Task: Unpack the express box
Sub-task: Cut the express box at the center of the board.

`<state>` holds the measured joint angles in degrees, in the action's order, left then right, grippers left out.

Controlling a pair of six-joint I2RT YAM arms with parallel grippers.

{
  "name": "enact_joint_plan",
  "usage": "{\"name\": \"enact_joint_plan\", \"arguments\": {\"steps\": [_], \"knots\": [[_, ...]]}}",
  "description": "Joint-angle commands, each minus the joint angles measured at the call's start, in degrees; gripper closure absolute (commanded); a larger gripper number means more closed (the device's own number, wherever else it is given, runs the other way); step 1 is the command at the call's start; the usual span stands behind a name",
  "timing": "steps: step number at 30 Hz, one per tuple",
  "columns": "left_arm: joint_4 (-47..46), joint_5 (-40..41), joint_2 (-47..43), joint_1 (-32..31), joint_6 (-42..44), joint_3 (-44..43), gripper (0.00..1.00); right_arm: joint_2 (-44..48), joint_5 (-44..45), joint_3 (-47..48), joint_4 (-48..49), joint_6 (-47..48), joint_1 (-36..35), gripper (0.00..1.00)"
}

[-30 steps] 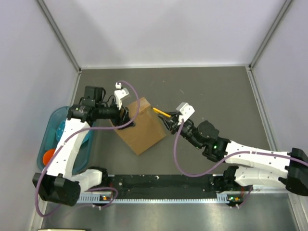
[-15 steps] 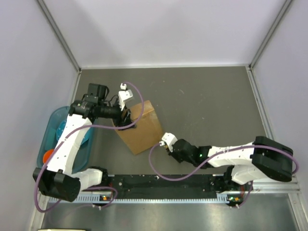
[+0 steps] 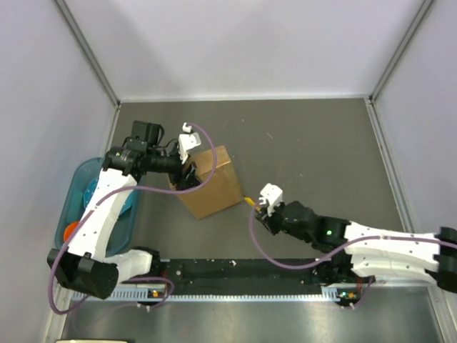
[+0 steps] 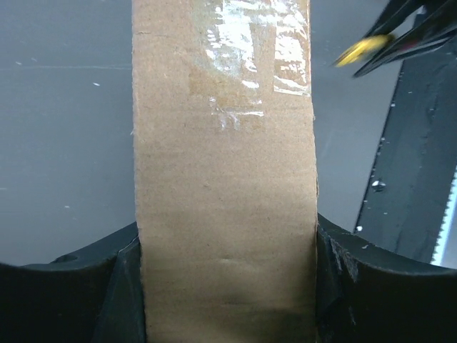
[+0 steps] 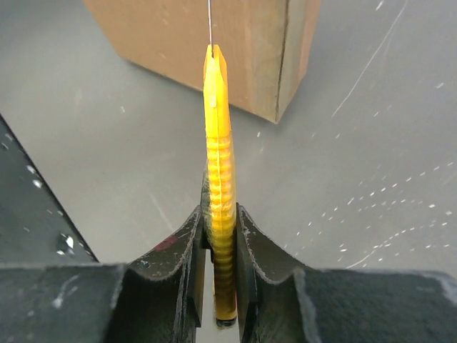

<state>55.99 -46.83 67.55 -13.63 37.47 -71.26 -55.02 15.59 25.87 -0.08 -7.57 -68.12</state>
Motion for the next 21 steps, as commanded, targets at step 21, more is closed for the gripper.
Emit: {"name": "enact_joint_plan", "arguments": {"steps": [21], "knots": [[3.16,13.17,2.94,-10.72,5.60,-4.15,1.00,6.25,7.79,7.26,-1.07,-2.97,-0.35,1.00]]}}
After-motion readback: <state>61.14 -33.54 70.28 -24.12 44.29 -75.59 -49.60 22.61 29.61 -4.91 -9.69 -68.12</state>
